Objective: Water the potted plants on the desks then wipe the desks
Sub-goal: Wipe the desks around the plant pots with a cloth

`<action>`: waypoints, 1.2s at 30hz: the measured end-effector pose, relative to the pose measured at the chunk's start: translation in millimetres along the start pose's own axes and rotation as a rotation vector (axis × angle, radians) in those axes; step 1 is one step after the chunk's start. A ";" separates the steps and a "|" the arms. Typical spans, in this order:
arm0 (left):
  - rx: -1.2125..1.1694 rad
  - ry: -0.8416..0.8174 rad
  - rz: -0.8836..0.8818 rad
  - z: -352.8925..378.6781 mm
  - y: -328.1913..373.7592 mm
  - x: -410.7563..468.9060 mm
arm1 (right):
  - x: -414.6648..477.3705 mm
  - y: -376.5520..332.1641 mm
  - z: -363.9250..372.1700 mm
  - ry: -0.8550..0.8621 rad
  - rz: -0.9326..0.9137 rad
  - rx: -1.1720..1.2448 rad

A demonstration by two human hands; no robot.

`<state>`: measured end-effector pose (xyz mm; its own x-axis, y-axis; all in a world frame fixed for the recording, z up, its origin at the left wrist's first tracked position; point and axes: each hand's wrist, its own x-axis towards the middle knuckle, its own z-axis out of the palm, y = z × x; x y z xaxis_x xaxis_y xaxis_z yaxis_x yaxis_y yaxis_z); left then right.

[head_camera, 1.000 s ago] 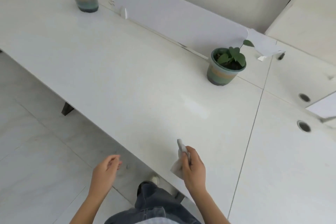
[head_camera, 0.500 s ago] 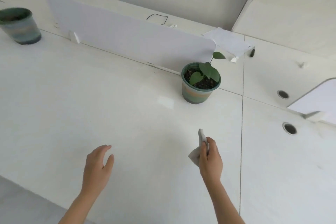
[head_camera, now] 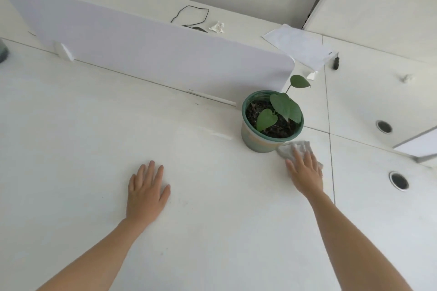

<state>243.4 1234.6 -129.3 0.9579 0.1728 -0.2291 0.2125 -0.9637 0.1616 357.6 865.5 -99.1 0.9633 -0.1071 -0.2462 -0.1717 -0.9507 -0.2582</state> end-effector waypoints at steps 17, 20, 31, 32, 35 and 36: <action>-0.015 0.238 -0.006 15.4 -1.1 6.2 | -70.4 -129.9 85.6 -0.080 -0.154 -0.246; -0.018 0.276 0.002 18.0 -2.6 7.1 | -34.0 -160.1 79.7 -0.067 -0.201 -0.176; -0.024 0.293 0.012 23.3 -5.1 8.9 | 67.9 -269.7 78.4 -0.142 -0.049 0.065; -0.020 0.292 0.014 22.8 -5.0 9.6 | 67.4 -270.7 78.7 -0.172 -0.144 0.008; -0.023 0.282 0.011 21.2 -4.6 9.8 | 47.4 -257.9 79.5 -0.220 -0.400 -0.148; -0.031 0.278 0.008 20.4 -4.4 9.7 | 34.6 -249.0 81.4 -0.206 -0.489 -0.190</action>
<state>247.8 1236.3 -151.8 0.9749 0.2183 0.0437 0.2063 -0.9594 0.1922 416.8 1122.3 -119.3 0.8579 0.4003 -0.3222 0.3433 -0.9130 -0.2203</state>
